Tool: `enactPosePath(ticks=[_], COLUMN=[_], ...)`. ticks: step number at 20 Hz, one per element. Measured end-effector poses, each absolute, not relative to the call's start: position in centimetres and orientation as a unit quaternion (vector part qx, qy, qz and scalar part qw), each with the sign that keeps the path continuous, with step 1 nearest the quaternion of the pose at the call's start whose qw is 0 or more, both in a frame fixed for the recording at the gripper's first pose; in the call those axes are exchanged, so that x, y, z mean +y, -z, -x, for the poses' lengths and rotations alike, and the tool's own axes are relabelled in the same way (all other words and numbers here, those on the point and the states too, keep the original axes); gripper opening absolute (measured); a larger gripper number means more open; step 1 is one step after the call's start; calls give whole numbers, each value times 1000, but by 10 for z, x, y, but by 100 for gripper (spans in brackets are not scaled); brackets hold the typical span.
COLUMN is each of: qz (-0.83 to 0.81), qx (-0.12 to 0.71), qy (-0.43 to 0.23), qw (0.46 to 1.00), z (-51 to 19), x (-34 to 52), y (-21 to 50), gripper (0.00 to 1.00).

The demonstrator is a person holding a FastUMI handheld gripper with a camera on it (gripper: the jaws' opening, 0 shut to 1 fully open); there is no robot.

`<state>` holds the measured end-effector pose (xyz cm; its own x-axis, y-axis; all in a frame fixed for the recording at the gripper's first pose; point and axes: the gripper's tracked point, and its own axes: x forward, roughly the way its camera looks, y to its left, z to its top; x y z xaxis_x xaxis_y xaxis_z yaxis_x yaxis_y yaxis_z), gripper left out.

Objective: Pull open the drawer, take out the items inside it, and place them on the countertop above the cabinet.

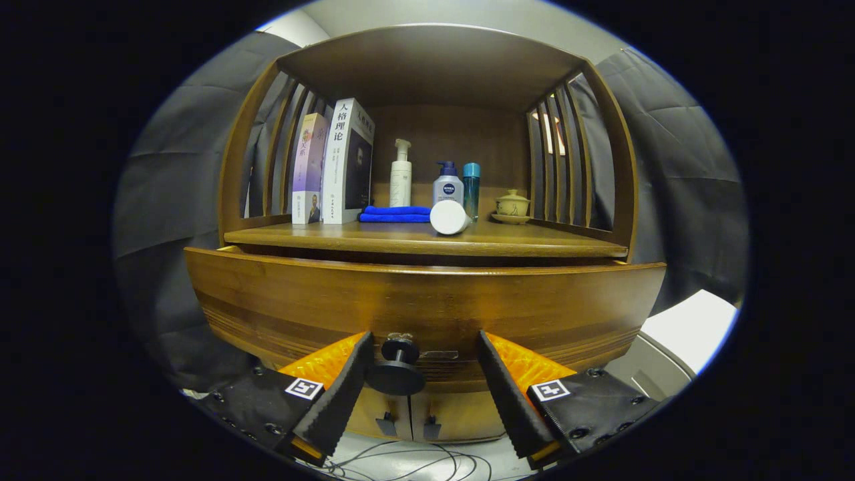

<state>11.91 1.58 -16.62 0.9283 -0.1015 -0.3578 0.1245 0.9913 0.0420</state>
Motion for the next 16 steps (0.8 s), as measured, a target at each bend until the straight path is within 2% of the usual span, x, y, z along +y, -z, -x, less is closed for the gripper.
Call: enactPosePath(ticks=[10,16], qz=[-40,-40], qx=[182,173], qy=[41,44], qw=[982,983], z=[-165,-168], x=[9,10], y=[173,174], gripper=[97,98])
